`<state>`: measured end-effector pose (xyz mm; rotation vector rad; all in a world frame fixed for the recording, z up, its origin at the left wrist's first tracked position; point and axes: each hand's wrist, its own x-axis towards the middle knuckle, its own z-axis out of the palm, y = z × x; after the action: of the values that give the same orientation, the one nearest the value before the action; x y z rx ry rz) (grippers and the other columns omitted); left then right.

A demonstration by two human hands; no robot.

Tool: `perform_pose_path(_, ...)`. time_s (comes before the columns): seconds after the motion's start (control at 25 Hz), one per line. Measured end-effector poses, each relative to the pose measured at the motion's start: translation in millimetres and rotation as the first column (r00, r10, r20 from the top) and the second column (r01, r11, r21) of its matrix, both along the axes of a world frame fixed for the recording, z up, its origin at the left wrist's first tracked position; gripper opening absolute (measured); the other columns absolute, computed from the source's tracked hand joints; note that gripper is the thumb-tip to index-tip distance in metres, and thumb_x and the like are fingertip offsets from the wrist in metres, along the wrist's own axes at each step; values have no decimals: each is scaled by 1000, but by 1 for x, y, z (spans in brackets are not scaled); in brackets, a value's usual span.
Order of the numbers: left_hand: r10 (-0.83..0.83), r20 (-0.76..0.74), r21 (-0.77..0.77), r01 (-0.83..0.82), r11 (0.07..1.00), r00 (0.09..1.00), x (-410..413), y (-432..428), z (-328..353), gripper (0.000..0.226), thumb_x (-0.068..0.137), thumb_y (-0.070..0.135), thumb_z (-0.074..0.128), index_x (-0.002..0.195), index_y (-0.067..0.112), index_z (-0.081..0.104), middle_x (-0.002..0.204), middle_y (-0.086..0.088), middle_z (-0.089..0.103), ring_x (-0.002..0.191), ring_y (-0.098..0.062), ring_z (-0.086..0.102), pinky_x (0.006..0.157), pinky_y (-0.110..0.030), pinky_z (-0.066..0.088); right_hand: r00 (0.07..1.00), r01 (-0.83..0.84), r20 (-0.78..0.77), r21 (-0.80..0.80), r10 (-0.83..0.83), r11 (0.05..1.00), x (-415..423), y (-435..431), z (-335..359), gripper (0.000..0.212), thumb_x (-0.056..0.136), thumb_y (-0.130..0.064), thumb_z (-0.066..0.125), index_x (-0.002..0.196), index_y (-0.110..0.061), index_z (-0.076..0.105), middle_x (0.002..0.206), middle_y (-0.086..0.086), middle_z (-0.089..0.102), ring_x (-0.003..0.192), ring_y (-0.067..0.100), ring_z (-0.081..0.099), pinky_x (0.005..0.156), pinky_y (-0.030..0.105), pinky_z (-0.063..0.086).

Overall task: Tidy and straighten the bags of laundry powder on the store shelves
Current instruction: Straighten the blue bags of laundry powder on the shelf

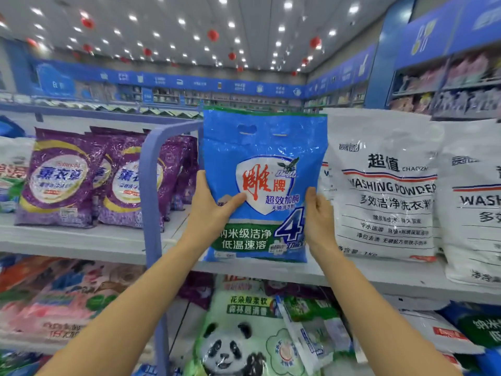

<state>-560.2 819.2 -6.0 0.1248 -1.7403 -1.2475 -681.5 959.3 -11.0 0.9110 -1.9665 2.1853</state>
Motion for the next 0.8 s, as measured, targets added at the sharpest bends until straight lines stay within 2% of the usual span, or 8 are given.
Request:
perform_pose_path(0.08,-5,40,19,4,1000,999,-12,-14,-3,40,83,19,67,112,23,40,111,18,55,96,11,58,81,-13,50,999,39,21,-23,-39,999,-13,-9,-6,50,98,-37,37,67,2,45,65,30,46,59,20,45,58,33,36)
perform_pose_path(0.2,-10,18,56,9,998,1000,-20,-22,-5,39,83,28,64,112,20,38,112,13,55,98,8,56,81,-8,47,996,86,43,-51,-84,995,-27,-16,-11,56,99,-33,38,91,22,47,70,34,50,61,30,46,58,37,39)
perform_pose_path(0.36,-108,69,106,100,989,992,-18,-24,-37,51,75,34,67,119,27,41,107,19,59,91,10,60,75,-7,45,986,141,108,-128,-128,982,-29,-25,-20,43,97,-40,42,75,-8,58,75,17,64,72,27,59,70,43,48)
perform_pose_path(0.48,-168,145,174,142,975,975,-18,-26,-54,42,72,42,68,109,38,49,103,18,65,91,8,62,80,-19,49,988,-63,127,-200,89,978,-30,-27,-1,30,92,-46,47,102,-23,63,99,-1,70,92,21,67,81,41,54)
perform_pose_path(0.56,-172,148,188,142,972,974,-20,-28,-54,55,67,54,74,112,36,49,108,16,64,94,8,61,84,-20,51,974,-145,135,-239,180,960,-41,-26,23,37,93,-42,48,113,-14,60,101,0,72,88,17,70,72,33,57)
perform_pose_path(0.64,-194,182,165,165,973,964,-20,-33,-56,90,48,64,79,124,28,45,115,13,62,102,5,60,86,-17,49,987,-102,102,-202,125,974,-46,-27,44,22,94,-31,50,99,-13,60,80,-5,73,70,12,71,58,27,56)
perform_pose_path(0.72,-234,262,134,204,970,936,-17,-38,-57,91,48,44,88,126,23,46,114,11,64,102,2,62,83,-17,50,998,-20,48,-167,28,986,-52,-28,54,9,92,-22,56,90,-13,59,67,-8,71,59,7,68,51,23,54)
perform_pose_path(0.8,-293,291,142,261,955,911,-15,-39,-53,61,61,4,85,111,20,54,96,10,72,87,3,66,70,-12,51,999,41,2,-172,-41,984,-52,-28,59,9,89,-17,61,81,-13,60,60,-11,69,54,3,65,49,20,52)
